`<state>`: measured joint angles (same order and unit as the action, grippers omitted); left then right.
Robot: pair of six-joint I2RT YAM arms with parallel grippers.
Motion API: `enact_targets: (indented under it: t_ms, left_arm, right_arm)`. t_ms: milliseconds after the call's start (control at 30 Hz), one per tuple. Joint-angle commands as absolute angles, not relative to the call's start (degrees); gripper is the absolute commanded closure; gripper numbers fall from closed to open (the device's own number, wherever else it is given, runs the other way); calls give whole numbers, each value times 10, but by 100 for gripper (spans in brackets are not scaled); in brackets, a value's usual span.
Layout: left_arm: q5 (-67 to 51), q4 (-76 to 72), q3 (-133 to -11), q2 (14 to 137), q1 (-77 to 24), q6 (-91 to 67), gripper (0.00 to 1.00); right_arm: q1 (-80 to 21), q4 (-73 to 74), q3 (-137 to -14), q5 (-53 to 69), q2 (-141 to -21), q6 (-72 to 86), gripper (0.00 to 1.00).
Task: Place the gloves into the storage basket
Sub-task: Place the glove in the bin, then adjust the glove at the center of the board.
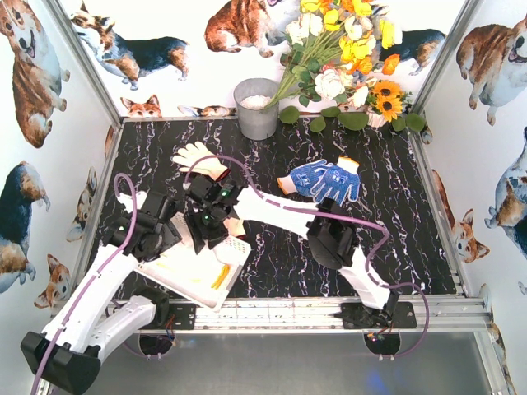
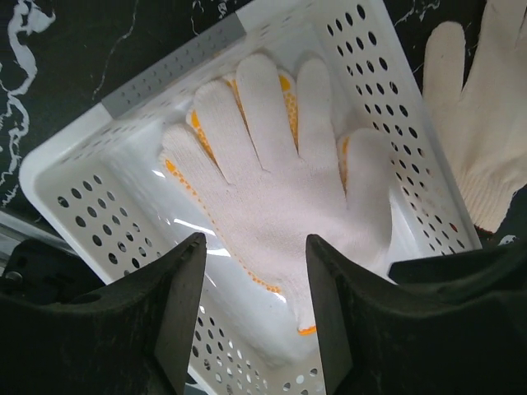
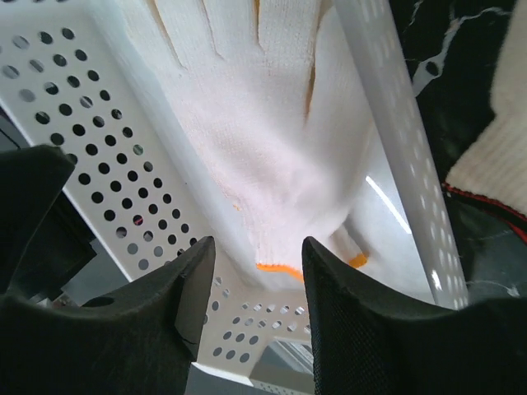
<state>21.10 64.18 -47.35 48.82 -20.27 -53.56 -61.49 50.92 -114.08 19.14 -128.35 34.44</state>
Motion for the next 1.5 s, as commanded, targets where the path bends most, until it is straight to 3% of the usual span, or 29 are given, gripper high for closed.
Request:
enact_targets:
  t_ms: [0, 133, 400, 667, 1067, 1467]
  left_arm:
    - [241, 650, -499, 473, -197, -505, 53]
    - [200, 614, -490, 452, -197, -471, 51]
    - [-6, 459, -364, 425, -197, -471, 52]
    - [-69, 340, -278, 445, -199, -508, 59]
    - [44, 382, -247, 466, -200, -535, 63]
    - [110, 422, -258, 507, -200, -566, 63]
  right_arm:
    - [-616, 513, -1140, 139, -1211, 321, 51]
    - [-615, 509, -1107, 101, -1172, 324, 52]
    - [-595, 425, -985, 52, -1052, 345, 54]
    - [-529, 377, -852, 37, -950, 359, 54]
    - [-492, 346, -747, -2, -861, 369, 54]
    - [-473, 351, -728, -8, -828, 366, 54]
